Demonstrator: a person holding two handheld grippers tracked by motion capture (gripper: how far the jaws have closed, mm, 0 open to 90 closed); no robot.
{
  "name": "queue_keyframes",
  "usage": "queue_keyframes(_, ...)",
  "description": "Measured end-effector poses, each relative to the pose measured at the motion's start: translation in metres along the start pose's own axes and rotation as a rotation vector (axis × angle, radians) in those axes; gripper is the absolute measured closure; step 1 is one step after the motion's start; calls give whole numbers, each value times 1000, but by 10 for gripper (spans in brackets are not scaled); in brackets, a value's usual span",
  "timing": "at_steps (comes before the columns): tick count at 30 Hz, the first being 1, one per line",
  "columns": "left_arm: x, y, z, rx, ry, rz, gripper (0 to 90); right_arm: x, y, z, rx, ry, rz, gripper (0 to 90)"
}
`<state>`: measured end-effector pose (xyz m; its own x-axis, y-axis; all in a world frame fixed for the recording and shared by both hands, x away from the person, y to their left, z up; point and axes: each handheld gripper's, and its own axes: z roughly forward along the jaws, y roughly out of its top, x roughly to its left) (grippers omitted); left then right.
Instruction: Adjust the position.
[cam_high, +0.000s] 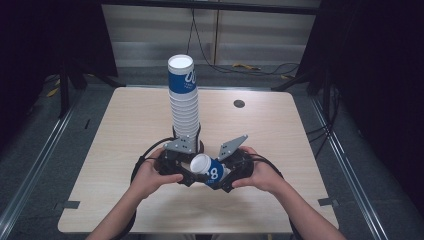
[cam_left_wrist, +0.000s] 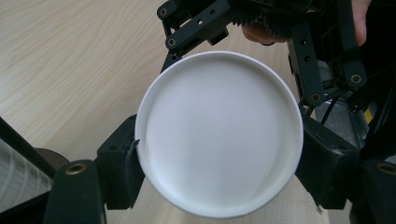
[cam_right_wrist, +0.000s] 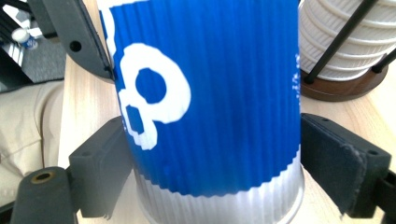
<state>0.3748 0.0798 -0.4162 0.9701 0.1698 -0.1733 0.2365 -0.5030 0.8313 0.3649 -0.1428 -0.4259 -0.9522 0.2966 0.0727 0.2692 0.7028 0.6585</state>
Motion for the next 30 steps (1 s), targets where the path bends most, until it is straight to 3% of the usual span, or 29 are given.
queue_keyframes(13, -1, 1, 0, 5, 0, -1, 265, -1, -8, 2, -54, 13, 29, 128)
queue_keyframes(30, 1, 0, -1, 4, -6, -2, 267, -1, -6, 1, -31, 19, 46, 129)
